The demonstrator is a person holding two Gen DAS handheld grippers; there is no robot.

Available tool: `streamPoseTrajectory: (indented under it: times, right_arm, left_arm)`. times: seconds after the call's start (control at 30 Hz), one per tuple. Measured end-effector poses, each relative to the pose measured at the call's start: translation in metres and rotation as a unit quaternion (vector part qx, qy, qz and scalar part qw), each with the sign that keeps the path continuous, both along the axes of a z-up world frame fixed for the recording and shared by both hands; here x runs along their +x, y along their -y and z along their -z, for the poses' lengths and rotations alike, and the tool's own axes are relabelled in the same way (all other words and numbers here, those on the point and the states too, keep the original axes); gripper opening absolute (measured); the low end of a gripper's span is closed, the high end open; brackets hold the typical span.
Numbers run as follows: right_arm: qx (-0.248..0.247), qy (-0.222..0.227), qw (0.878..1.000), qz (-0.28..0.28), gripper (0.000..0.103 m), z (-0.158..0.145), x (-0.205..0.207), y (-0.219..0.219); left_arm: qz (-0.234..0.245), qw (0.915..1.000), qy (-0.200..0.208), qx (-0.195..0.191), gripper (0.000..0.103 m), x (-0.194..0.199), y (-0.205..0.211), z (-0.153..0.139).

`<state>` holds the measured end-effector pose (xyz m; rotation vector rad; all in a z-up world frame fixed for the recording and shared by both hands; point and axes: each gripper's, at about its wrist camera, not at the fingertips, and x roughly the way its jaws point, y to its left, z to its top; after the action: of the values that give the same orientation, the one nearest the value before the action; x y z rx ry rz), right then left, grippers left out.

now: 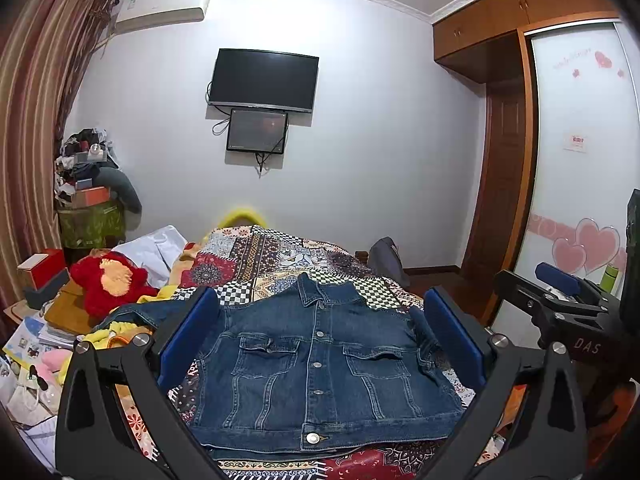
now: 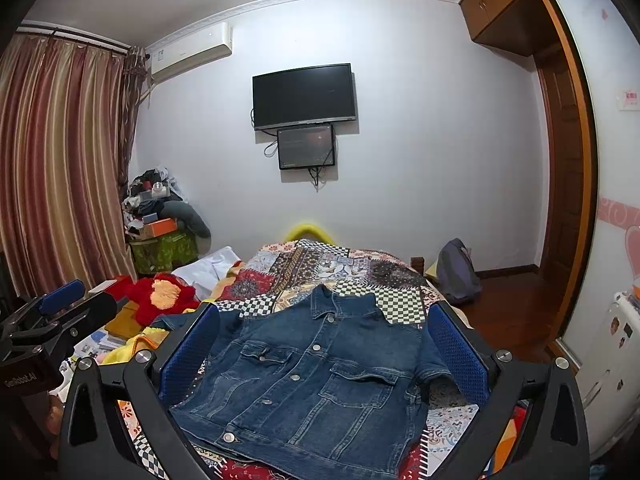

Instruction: Fold large clothes

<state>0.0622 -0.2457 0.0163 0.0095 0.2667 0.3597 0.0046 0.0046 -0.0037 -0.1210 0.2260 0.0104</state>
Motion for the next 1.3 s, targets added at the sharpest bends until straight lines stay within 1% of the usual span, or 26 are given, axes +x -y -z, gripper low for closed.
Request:
streamPoseTrajectory:
  times: [1.3]
  right_arm:
    - [0.003,-0.002,1.000,-0.002,0.103,-0.0016,0.0012,0.0024]
  left_arm:
    - [-0.001,1.0000,0.002,0.004,0.103,-0.0020,0.0053,-0.0050]
